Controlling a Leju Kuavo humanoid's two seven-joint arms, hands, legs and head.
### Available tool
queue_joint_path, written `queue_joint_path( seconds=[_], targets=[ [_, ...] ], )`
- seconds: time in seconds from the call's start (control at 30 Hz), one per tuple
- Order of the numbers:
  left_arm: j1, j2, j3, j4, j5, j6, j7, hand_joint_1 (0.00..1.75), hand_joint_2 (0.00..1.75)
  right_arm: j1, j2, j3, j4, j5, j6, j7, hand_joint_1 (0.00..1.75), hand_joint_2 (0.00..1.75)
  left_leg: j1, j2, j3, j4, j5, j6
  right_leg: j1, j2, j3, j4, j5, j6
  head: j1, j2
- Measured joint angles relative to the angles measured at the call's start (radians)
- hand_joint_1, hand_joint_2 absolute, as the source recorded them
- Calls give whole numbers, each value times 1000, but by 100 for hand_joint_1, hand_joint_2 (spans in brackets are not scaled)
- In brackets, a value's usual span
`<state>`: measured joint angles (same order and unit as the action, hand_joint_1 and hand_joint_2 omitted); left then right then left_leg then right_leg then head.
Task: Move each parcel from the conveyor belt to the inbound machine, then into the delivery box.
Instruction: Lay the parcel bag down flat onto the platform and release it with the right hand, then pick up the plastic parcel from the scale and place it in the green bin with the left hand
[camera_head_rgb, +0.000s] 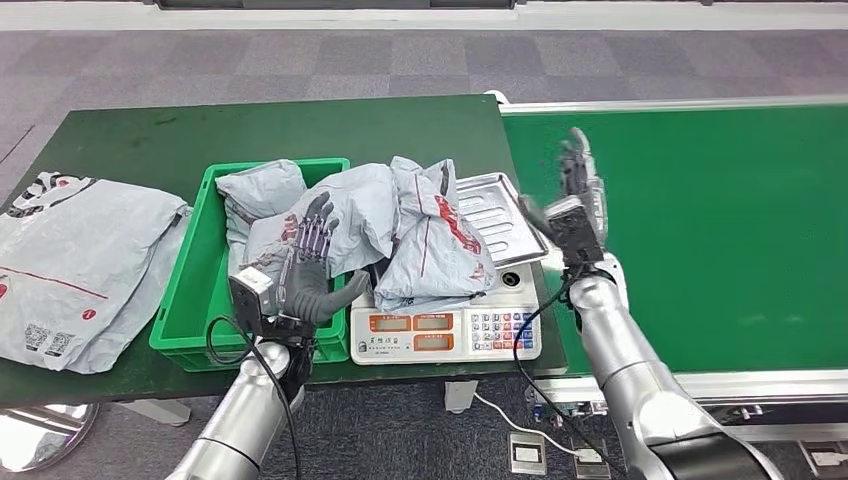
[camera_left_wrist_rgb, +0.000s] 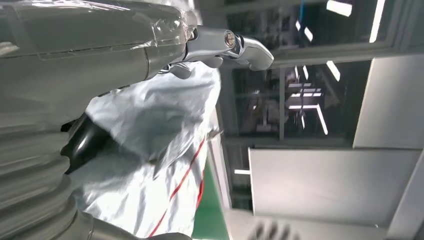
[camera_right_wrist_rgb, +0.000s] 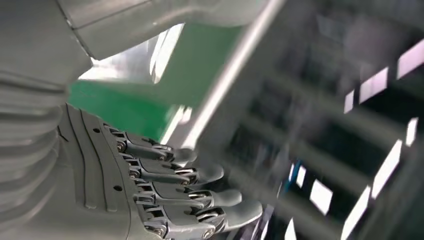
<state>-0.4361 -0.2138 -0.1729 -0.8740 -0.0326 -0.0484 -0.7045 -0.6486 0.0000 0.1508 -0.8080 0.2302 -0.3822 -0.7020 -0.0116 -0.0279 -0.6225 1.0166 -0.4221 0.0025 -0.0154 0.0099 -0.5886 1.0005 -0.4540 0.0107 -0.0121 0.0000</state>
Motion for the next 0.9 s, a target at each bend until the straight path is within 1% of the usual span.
queue_joint_path(
  seconds=[0.1, 0.2, 0.27, 0.33, 0.4, 0.47, 0.53, 0.6, 0.67, 0.73, 0.9],
  targets=[
    [-5, 1, -30, -20, -14, 35, 0, 0, 175, 73, -27, -2, -78, -31, -94, 1, 0, 175, 0, 1, 0, 0, -1, 0, 0, 0, 0, 0, 0, 0, 0, 0],
    [-24, 1, -77, -29, -33, 76, 0, 0, 175, 141, -45, -2, -129, -52, -146, 1, 0, 175, -1, 2, 0, 0, -1, 0, 0, 1, 0, 0, 0, 0, 0, 0],
    [-48, 1, -124, -22, -52, 112, 0, 0, 175, 177, -53, 6, -152, -61, -181, 0, 0, 175, -1, 2, 0, 0, -1, 0, 0, 1, 0, -1, 0, 0, 0, 0],
    [-87, -7, -181, 20, -98, 163, 7, 0, 175, 208, -59, 29, -170, -72, -204, 0, 0, 175, -1, 1, 0, 0, -1, 0, 0, 1, 0, -1, 0, 0, 0, 0],
    [-145, -30, -238, 118, -175, 235, 38, 0, 175, 234, -61, 63, -186, -86, -206, 1, 0, 175, -1, 1, 0, 0, -1, 0, 0, 1, 0, -1, 0, 0, 0, 0],
    [-202, -56, -289, 229, -250, 293, 106, 0, 175, 254, -61, 100, -196, -89, -203, 1, 0, 175, -1, 3, 0, 0, -1, 0, -1, 3, 0, 0, 0, 0, 0, 0],
    [-244, -77, -334, 315, -307, 320, 212, 0, 175, 267, -61, 136, -200, -85, -206, 0, 0, 175, -1, 5, 0, 0, -1, 0, -1, 5, -1, 0, 1, 1, 0, 0],
    [-280, -94, -373, 383, -363, 323, 344, 0, 175, 272, -61, 164, -201, -83, -210, 0, 0, 175, -1, 6, 0, 0, -1, 0, -1, 5, -1, 0, 1, 1, 0, 0],
    [-315, -108, -414, 434, -422, 307, 484, 0, 175, 270, -61, 187, -200, -84, -210, 0, 0, 175, -1, 6, 0, 0, -1, 0, -1, 5, -1, 0, 1, 1, 0, 0],
    [-344, -116, -455, 469, -467, 288, 586, 0, 175, 267, -61, 208, -198, -84, -210, 1, 0, 175, -1, 6, 0, 0, -1, 0, -1, 5, -1, 0, 1, 1, 0, 0],
    [-393, -123, -527, 523, -521, 265, 734, 0, 175, 257, -61, 232, -188, -91, -204, 1, 0, 175, -1, 6, 0, 0, -1, 0, -1, 5, 0, 0, 1, 1, 0, 0]
  ],
)
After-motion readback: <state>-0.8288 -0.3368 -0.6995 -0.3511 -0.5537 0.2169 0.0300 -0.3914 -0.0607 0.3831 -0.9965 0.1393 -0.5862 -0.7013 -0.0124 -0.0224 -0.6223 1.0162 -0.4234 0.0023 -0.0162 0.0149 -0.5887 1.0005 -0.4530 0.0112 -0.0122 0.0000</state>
